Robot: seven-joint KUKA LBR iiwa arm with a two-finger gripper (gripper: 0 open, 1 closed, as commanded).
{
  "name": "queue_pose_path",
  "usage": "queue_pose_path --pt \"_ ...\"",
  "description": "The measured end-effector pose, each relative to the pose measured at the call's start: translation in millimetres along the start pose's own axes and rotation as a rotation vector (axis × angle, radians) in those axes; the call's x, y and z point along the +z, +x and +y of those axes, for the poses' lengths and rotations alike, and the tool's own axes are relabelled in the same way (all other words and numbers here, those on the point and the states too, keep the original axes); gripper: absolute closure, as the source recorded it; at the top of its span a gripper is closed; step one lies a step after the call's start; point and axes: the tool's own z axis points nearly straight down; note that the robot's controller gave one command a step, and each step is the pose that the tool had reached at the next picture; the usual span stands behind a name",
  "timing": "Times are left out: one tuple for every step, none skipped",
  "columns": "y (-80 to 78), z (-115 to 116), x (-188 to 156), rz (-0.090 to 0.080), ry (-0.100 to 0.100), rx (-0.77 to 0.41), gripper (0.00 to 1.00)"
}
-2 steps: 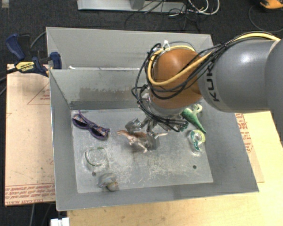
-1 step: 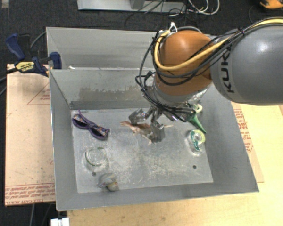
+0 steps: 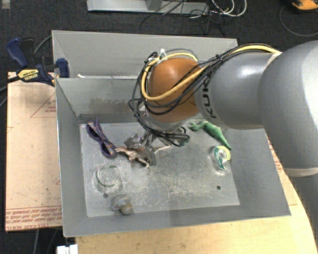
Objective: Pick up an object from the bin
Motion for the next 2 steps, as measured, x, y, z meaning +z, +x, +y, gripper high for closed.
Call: queue_pose_path --pt "0.0 -0.1 0.0 0.0 0.0 0.001 1.0" --pt "-4.5 -10.8 -134.8 -0.004 0.0 0.001 1.0"
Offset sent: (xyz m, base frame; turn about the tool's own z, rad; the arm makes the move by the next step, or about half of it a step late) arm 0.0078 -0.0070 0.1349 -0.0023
